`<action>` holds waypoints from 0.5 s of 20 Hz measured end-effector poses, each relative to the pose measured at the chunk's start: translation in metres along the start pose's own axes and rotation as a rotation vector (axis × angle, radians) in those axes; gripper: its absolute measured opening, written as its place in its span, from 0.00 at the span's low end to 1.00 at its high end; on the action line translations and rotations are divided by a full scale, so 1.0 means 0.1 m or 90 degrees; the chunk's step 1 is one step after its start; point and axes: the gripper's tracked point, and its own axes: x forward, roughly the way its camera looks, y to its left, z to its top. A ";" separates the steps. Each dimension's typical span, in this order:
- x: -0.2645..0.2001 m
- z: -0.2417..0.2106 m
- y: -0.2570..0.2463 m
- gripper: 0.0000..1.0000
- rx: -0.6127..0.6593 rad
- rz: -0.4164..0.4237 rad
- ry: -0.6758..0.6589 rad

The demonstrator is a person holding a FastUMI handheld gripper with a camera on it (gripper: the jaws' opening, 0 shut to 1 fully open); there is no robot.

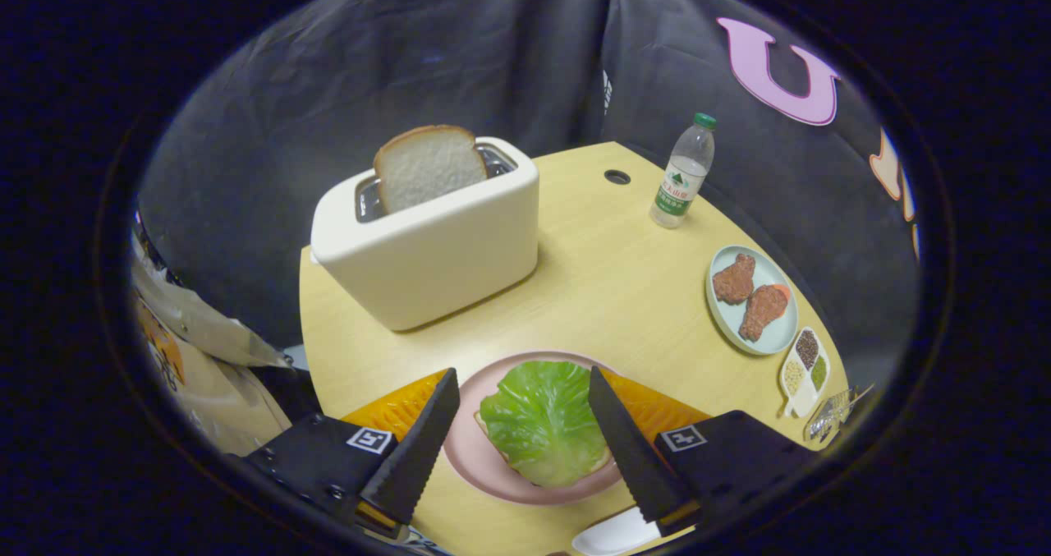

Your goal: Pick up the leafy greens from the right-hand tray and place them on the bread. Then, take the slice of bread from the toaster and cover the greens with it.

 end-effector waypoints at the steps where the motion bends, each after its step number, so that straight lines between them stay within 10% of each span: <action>1: -0.02 0.09 0.06 1.00 0.011 0.005 -0.008; 10: -0.04 0.74 0.48 1.00 0.049 0.014 -0.045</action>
